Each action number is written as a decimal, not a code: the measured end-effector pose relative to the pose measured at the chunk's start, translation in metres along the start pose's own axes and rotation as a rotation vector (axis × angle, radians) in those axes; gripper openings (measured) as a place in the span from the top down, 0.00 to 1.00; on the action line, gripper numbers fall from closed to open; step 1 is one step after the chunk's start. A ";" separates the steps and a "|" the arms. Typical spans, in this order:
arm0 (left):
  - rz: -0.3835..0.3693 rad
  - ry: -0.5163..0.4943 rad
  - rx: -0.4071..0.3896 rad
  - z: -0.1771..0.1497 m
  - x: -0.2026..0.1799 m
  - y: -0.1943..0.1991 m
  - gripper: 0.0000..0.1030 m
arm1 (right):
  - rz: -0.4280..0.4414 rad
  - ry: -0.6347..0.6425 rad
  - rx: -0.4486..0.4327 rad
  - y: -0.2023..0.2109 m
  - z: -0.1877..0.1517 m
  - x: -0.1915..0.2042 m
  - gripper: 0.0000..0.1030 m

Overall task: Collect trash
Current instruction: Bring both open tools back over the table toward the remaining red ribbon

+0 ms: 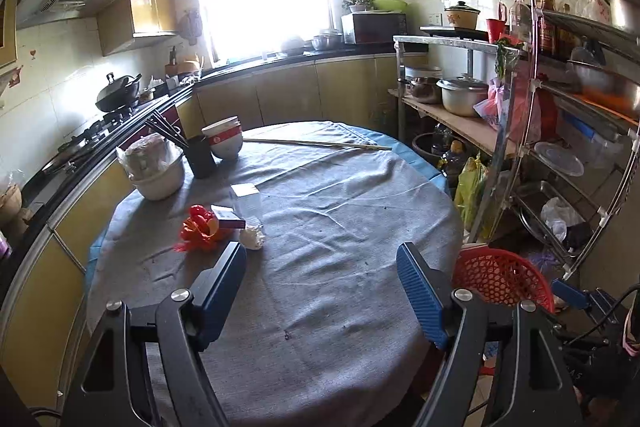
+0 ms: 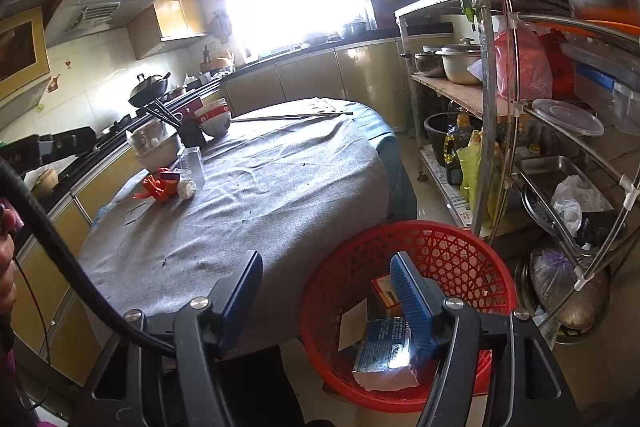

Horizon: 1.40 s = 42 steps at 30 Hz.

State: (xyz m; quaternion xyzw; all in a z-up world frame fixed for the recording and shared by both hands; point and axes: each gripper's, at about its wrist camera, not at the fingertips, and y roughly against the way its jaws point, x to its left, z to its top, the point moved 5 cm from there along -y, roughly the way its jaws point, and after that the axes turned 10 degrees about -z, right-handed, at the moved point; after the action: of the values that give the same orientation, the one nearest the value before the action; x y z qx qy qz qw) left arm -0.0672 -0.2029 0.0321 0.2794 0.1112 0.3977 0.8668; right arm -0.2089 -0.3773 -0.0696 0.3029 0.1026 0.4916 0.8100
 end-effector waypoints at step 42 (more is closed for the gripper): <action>0.057 0.042 0.050 -0.017 0.028 -0.019 0.24 | 0.092 0.035 -0.008 -0.007 0.013 0.039 0.32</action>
State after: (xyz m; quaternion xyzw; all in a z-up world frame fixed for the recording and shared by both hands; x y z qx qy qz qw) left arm -0.0437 -0.1847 0.0086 0.2957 0.1312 0.4251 0.8454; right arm -0.1783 -0.3512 -0.0580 0.2954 0.1009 0.5339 0.7858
